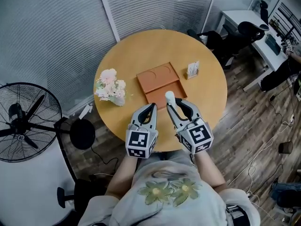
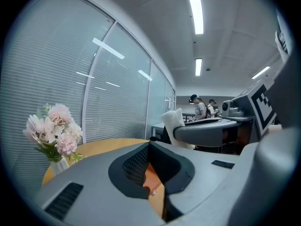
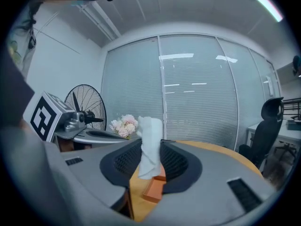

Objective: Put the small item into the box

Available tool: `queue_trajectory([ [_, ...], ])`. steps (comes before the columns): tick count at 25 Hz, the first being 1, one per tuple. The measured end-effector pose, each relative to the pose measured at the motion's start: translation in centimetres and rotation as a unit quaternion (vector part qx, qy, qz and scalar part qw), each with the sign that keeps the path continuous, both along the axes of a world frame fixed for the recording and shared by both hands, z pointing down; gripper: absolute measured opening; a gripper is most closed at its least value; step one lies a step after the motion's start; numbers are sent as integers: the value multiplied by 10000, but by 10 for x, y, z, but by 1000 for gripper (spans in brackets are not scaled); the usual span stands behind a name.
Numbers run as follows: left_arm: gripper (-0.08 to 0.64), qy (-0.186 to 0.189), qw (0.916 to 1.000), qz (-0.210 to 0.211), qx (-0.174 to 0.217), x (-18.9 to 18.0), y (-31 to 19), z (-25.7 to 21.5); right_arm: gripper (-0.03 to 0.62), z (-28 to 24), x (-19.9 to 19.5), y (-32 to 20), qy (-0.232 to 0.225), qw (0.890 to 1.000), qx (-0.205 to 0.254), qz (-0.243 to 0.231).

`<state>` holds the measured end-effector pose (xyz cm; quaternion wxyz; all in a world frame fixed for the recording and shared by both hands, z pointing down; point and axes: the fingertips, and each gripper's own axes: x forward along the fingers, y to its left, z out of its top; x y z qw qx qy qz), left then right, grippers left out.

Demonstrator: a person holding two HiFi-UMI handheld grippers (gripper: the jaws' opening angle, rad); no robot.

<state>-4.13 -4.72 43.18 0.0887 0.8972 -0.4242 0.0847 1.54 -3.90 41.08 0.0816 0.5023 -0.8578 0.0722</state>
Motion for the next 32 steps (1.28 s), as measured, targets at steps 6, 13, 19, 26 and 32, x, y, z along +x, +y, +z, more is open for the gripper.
queue_trajectory([
  [6, 3, -6, 9999, -113, 0, 6, -26, -1, 127, -1, 8, -26, 73, 9999, -30, -67],
  [13, 3, -37, 9997, -229, -3, 20, -48, -7, 127, -3, 25, -52, 109, 9998, -78, -159],
  [19, 3, -72, 9992, -381, -47, 26, -67, 0, 127, 8, 33, -73, 177, 9992, -151, -330],
  [26, 3, -90, 9986, -503, -97, 34, -83, 5, 127, 18, 39, -90, 291, 9978, -244, -540],
  [32, 3, -96, 9981, -591, -152, 35, -91, 10, 127, 27, 39, -101, 358, 9965, -326, -676],
])
